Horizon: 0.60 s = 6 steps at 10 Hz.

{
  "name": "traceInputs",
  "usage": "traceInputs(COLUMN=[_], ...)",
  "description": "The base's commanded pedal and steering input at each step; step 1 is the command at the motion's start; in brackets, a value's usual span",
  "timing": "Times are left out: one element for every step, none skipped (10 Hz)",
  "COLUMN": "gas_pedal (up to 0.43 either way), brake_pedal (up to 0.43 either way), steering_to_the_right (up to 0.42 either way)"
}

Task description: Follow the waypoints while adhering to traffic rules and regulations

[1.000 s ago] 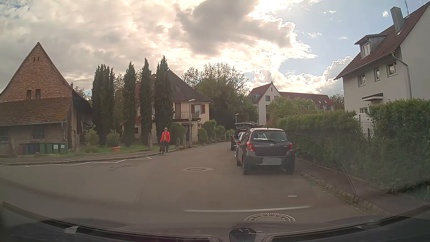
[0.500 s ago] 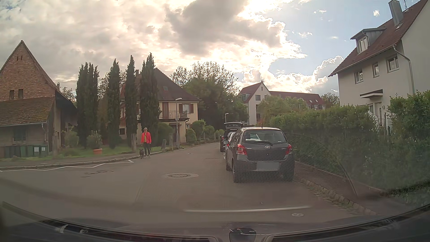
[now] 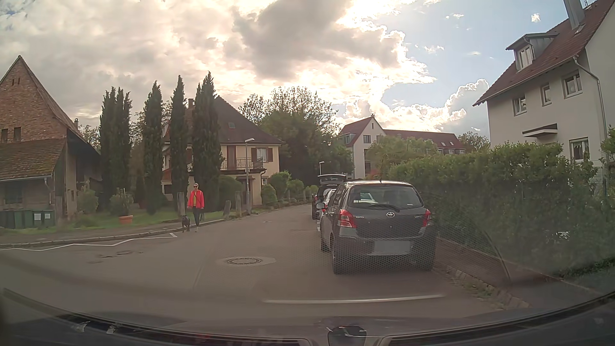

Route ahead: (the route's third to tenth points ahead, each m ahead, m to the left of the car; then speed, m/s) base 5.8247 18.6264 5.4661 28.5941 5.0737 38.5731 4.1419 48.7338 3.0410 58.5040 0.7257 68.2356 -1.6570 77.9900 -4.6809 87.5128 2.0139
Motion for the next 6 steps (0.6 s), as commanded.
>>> traceInputs(gas_pedal=[0.000, 0.000, 0.000, 0.000, 0.000, 0.000], brake_pedal=[0.201, 0.201, 0.201, 0.195, 0.195, 0.201], steering_to_the_right=[-0.109, -0.146, -0.170, -0.197, -0.218, -0.229])
